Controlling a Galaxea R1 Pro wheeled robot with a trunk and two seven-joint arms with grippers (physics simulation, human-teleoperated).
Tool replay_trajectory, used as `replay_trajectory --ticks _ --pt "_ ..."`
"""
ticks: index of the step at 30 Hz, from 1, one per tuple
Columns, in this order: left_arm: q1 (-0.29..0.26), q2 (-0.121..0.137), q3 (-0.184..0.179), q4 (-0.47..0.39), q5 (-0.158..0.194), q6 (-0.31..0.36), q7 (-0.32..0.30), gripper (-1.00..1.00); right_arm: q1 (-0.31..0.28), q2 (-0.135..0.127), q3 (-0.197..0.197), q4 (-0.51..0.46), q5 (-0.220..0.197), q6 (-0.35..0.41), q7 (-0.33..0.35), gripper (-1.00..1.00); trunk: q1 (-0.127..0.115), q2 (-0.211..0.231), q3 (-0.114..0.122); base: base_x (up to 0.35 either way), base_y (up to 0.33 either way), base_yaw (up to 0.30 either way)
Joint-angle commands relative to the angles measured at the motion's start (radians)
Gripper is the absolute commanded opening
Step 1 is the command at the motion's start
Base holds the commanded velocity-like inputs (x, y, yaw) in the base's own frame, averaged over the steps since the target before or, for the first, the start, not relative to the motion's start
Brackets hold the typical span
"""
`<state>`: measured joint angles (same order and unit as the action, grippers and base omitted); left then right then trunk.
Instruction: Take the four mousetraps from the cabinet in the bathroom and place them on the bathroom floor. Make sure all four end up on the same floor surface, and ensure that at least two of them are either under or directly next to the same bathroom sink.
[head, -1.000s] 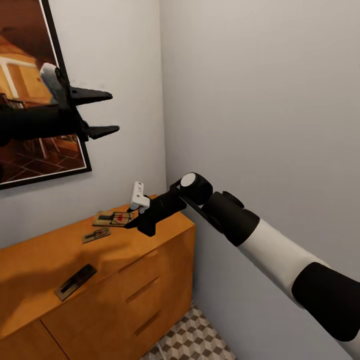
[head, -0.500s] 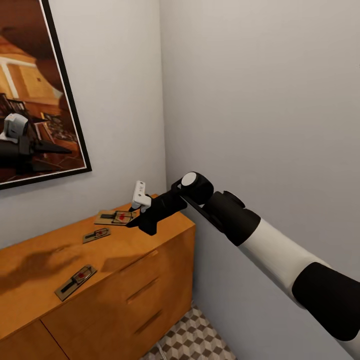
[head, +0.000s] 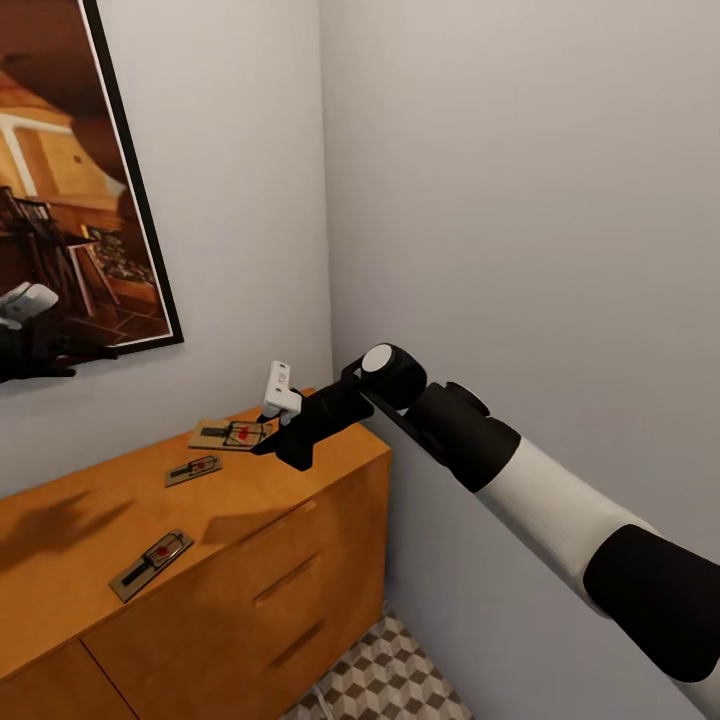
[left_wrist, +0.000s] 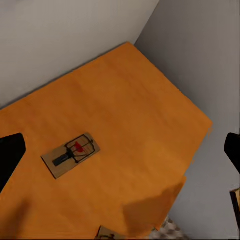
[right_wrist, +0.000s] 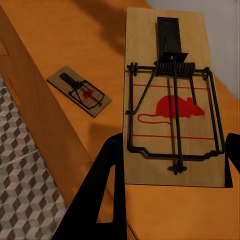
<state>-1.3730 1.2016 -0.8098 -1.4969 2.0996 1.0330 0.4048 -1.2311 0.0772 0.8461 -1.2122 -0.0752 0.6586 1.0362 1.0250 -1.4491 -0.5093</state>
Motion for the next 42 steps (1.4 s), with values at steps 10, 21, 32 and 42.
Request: replay_trajectory --ticks 10,21,32,42 --pt "-0.006 0.018 -0.220 0.000 -0.002 -0.001 0.008 1.00 -0.002 -0.004 0.003 0.004 -0.012 0.007 -0.055 -1.00 0.000 -0.001 -0.001 0.000 0.000 0.000" --pt "-0.006 -0.053 -0.399 0.000 -0.004 0.000 0.008 1.00 -0.002 -0.002 0.002 0.004 -0.012 0.007 -0.058 -1.00 0.000 -0.001 -0.001 0.000 0.000 0.000" --pt "-0.006 -0.121 -0.445 0.000 -0.003 0.000 0.008 1.00 -0.001 -0.003 0.002 0.004 -0.012 0.006 -0.060 -1.00 0.000 -0.001 -0.001 0.000 0.000 0.000" --pt "-0.006 -0.130 -0.460 0.000 -0.003 -0.001 0.008 1.00 -0.001 -0.001 0.002 0.004 -0.012 0.006 -0.061 -1.00 0.000 -0.001 -0.001 -0.042 0.000 0.000"
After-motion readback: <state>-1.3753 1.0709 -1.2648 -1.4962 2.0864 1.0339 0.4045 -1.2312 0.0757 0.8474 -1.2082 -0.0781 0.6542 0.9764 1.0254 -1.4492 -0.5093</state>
